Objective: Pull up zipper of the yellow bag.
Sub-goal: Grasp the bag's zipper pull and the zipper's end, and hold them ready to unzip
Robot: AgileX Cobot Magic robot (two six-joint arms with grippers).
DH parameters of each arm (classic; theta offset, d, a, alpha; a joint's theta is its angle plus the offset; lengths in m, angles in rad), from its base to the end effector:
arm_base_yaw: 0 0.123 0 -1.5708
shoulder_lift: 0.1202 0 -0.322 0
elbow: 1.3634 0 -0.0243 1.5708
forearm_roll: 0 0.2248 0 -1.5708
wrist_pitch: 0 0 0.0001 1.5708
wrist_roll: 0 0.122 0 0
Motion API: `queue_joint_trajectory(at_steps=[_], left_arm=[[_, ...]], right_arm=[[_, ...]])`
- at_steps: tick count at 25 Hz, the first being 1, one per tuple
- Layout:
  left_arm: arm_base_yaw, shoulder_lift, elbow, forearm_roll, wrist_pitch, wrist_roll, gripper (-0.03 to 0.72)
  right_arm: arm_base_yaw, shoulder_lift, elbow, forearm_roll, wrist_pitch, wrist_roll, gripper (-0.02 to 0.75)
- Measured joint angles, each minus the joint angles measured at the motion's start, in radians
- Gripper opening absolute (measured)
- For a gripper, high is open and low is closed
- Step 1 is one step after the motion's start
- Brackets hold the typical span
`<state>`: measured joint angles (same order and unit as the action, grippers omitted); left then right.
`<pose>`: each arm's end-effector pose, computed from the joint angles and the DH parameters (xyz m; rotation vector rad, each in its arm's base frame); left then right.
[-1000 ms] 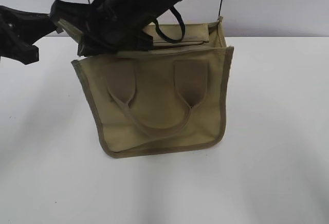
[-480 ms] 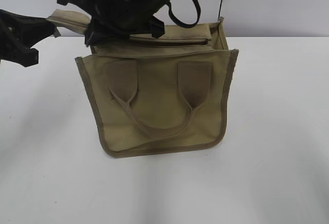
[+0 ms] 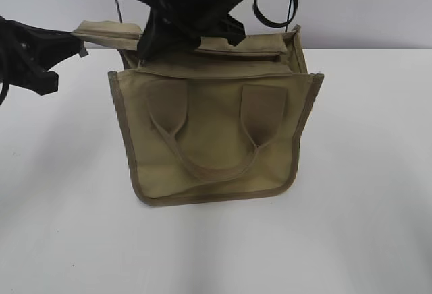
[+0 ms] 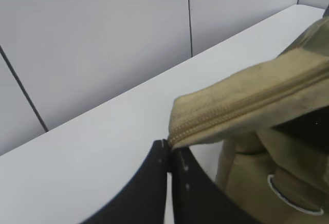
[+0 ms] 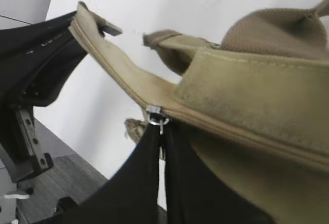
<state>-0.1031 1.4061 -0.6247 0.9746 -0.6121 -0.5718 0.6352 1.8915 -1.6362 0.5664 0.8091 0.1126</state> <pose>0.2685 -0.0860 0.2858 0.7010 1.7258 -0.3264 0.3209 0.2954 0.3130 -0.3301 2.6120 0.9520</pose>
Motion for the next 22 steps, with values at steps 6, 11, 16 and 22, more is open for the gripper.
queue_joint_trajectory(at_steps=[6, 11, 16, 22], left_arm=[[0.000, 0.009, 0.000, -0.005, -0.002, 0.000, -0.010], [0.000, 0.009, 0.000, -0.005, -0.003, 0.000, -0.010], [0.001, 0.009, 0.000, -0.012, 0.013, 0.000, -0.010], [0.003, 0.009, 0.000, -0.017, 0.028, 0.000, -0.010]], right_arm=[[-0.080, -0.007, 0.000, 0.160, 0.083, -0.101, -0.015], [-0.132, -0.007, 0.000, 0.176, 0.155, -0.124, -0.015], [-0.205, -0.007, 0.000, 0.174, 0.235, -0.144, -0.015], [-0.259, -0.010, 0.000, 0.079, 0.310, -0.154, -0.015]])
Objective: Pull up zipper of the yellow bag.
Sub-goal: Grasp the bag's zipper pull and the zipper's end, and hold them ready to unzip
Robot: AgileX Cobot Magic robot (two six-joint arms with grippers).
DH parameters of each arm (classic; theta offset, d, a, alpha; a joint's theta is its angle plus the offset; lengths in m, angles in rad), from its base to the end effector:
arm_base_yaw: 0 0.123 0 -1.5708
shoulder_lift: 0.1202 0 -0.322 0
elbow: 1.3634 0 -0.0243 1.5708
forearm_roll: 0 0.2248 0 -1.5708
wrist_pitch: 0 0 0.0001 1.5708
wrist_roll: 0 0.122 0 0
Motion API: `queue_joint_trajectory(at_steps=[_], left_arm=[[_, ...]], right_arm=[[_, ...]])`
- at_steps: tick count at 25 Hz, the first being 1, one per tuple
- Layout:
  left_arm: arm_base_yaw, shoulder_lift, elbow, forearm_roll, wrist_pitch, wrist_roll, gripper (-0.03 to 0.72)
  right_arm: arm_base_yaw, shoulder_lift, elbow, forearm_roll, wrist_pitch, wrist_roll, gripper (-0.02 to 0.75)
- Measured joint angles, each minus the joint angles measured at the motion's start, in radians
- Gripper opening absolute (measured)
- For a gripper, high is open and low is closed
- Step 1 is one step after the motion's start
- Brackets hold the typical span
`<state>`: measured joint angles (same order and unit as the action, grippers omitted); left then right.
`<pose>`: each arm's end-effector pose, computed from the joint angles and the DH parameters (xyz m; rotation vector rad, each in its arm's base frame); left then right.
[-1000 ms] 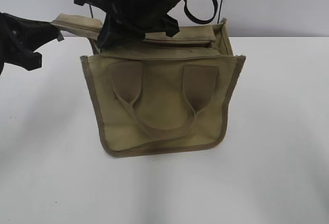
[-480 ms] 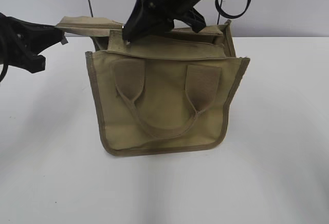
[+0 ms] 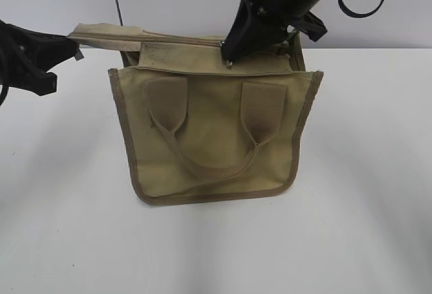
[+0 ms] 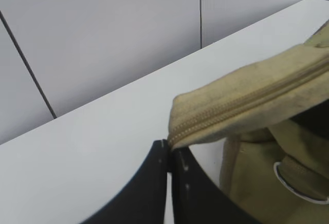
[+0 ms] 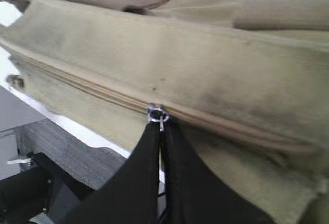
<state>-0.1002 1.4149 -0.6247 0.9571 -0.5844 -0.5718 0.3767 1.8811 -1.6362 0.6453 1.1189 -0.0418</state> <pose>0.2715 -0.0825 0.2817 0.6742 1.7591 -0.3110 0.3467 0.2082 0.3093 -0.3033 2.7930 0.9575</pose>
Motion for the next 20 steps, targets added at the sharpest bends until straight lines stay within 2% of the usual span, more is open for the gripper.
queue_joint_trajectory(at_steps=[10, 20], left_arm=[[0.000, 0.000, 0.000, -0.004, 0.004, -0.001, -0.010], [-0.002, 0.000, 0.000, 0.005, -0.012, 0.000, -0.010]], right_arm=[[-0.107, -0.029, 0.000, -0.098, 0.087, -0.004, -0.015], [-0.113, -0.031, 0.000, -0.130, 0.092, -0.014, -0.001]])
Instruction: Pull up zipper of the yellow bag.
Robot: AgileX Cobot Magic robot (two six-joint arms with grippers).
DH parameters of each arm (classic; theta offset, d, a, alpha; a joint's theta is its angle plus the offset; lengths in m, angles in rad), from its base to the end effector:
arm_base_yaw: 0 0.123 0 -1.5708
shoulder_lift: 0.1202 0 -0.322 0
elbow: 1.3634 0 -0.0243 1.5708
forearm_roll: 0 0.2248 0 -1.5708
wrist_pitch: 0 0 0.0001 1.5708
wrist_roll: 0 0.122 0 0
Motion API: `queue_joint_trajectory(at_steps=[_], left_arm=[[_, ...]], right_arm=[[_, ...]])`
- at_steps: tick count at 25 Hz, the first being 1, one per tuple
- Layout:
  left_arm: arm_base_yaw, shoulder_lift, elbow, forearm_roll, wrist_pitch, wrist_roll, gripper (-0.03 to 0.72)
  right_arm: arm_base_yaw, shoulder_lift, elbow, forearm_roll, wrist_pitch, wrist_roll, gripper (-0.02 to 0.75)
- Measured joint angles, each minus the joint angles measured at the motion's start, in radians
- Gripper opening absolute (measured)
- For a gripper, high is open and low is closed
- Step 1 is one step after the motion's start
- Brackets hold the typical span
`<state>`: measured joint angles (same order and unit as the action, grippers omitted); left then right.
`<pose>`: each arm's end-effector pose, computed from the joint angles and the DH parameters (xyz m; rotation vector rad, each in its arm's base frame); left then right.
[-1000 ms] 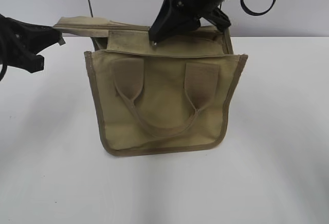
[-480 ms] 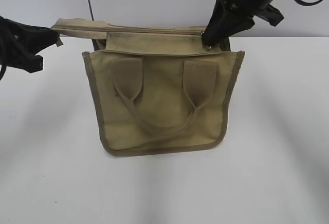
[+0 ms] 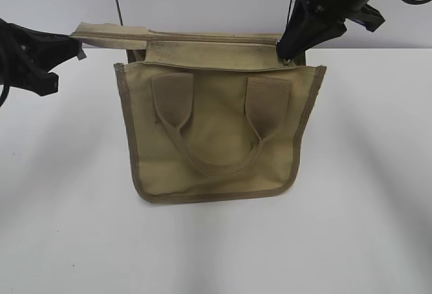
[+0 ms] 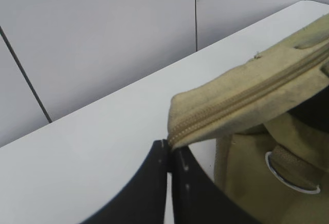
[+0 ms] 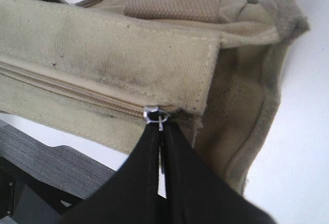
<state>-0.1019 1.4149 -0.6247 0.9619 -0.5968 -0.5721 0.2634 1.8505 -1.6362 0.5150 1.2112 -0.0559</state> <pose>0.2709 -0.0842 0.2826 0.6830 1.7482 -0.3203 0.3535 0.1536 0.3112 -0.2745 2.8554 0.7673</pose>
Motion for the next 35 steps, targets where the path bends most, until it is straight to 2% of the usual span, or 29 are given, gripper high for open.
queue_joint_trajectory(at_steps=[2, 4, 6, 8, 10, 12, 15, 20, 22, 24, 29, 33, 35], left_arm=[[0.001, 0.000, 0.000, -0.005, 0.011, 0.000, 0.002], [0.004, 0.000, 0.000, -0.014, 0.030, 0.000, 0.061], [0.005, 0.000, 0.000, -0.017, 0.032, -0.004, 0.180], [0.005, 0.000, 0.000, -0.018, 0.037, -0.045, 0.355], [0.005, 0.000, 0.000, -0.013, 0.075, -0.147, 0.491], [0.005, 0.000, 0.000, 0.043, 0.129, -0.265, 0.540], [0.005, -0.001, 0.000, 0.225, 0.184, -0.503, 0.536], [0.005, -0.032, 0.000, 0.643, 0.138, -1.030, 0.494], [0.005, -0.048, 0.000, 0.731, 0.097, -1.191, 0.480], [0.005, -0.073, 0.000, 0.767, 0.059, -1.307, 0.473], [0.005, -0.188, 0.000, 0.779, 0.098, -1.386, 0.464], [0.005, -0.278, 0.000, 0.781, 0.318, -1.390, 0.445], [0.005, -0.291, 0.000, 0.780, 0.461, -1.355, 0.441]], right_arm=[[-0.003, -0.006, 0.000, 0.001, 0.001, -0.020, 0.050], [-0.012, -0.019, 0.000, 0.001, 0.003, -0.056, 0.167], [-0.014, -0.037, 0.000, 0.005, -0.001, -0.091, 0.313], [-0.014, -0.062, 0.000, 0.005, -0.015, -0.118, 0.452], [-0.014, -0.091, 0.000, -0.008, -0.045, -0.130, 0.508], [-0.014, -0.123, 0.000, -0.040, -0.072, -0.133, 0.527], [-0.014, -0.176, 0.000, -0.121, -0.088, -0.134, 0.536], [-0.014, -0.267, 0.000, -0.257, -0.071, -0.136, 0.536], [-0.014, -0.318, 0.000, -0.285, -0.064, -0.137, 0.536], [-0.014, -0.375, 0.016, -0.298, -0.068, -0.137, 0.536], [-0.014, -0.575, 0.210, -0.303, -0.130, -0.138, 0.536], [-0.014, -0.742, 0.451, -0.303, -0.200, -0.138, 0.536], [-0.014, -0.838, 0.560, -0.303, -0.244, -0.138, 0.536]])
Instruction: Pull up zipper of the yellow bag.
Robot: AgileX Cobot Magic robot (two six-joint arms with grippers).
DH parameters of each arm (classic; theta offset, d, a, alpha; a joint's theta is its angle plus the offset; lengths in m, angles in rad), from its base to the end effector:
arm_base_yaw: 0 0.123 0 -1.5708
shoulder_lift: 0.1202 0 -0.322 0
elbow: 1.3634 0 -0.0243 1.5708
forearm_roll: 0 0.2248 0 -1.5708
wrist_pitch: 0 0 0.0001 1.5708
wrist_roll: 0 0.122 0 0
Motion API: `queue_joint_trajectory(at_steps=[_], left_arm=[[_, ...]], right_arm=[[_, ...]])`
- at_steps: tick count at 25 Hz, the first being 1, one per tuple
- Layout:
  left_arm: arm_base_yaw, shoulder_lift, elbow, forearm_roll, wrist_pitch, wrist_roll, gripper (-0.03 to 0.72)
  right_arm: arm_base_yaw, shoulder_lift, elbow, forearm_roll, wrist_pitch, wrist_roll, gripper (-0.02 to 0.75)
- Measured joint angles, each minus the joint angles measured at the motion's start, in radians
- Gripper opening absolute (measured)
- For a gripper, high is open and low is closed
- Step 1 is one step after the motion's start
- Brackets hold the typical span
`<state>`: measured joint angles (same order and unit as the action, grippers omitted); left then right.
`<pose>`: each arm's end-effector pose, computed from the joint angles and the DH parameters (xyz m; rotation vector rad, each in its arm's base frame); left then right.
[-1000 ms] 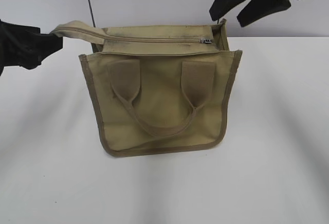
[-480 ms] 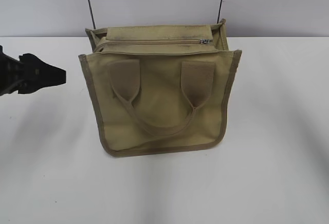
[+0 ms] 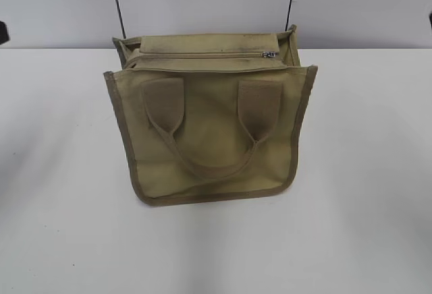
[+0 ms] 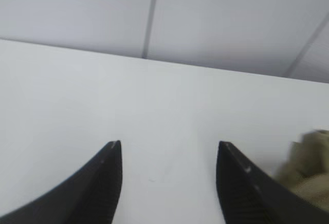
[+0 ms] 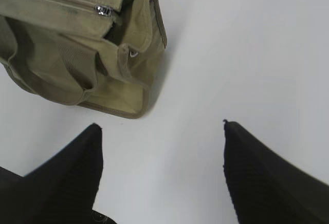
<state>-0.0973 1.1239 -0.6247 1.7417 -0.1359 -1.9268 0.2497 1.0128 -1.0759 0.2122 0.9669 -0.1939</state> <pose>0.2194 -0.0377 0.3092 -0.0008 2.0158 -0.3135 0.1549 0.0613 0.3856 -0.4637 2.3349 0.2918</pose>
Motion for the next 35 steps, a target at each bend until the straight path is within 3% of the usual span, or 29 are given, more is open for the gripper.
queue_joint_trajectory(at_steps=[5, 8, 10, 13, 15, 20, 24, 28, 31, 35], left_arm=[[0.002, 0.066, 0.020, -0.006, 0.279, 0.229, 0.440], [0.001, 0.091, 0.043, -0.190, 0.233, 0.431, 0.439], [-0.047, 0.090, 0.063, -0.297, 0.247, 0.526, 0.428], [-0.145, 0.105, 0.076, -0.384, 0.424, 0.667, 0.410], [-0.176, 0.110, 0.079, -0.511, 0.537, 0.801, 0.405], [-0.270, -0.013, 0.079, -1.068, 0.597, 1.205, 0.404], [-0.361, -0.193, 0.079, -1.351, 0.719, 1.423, 0.404], [-0.424, -0.443, 0.080, -1.557, 0.944, 1.555, 0.406], [-0.433, -0.603, 0.077, -1.686, 1.076, 1.645, 0.438], [-0.433, -0.810, 0.069, -1.766, 1.223, 1.690, 0.481]], right_arm=[[0.000, -0.186, 0.171, 0.000, -0.047, 0.001, 0.536], [0.000, -0.265, 0.230, 0.000, -0.052, 0.007, 0.536], [0.000, -0.289, 0.258, 0.000, -0.052, 0.010, 0.536], [0.000, -0.320, 0.267, 0.000, -0.050, 0.013, 0.536], [0.000, -0.341, 0.268, 0.000, -0.043, 0.017, 0.536], [0.000, -0.409, 0.268, -0.001, 0.009, 0.020, 0.536], [0.000, -0.499, 0.268, -0.004, 0.077, 0.020, 0.536], [0.000, -0.585, 0.268, -0.014, 0.168, 0.020, 0.536], [0.000, -0.649, 0.270, -0.031, 0.220, 0.024, 0.536], [0.000, -0.735, 0.270, -0.074, 0.247, 0.050, 0.536]])
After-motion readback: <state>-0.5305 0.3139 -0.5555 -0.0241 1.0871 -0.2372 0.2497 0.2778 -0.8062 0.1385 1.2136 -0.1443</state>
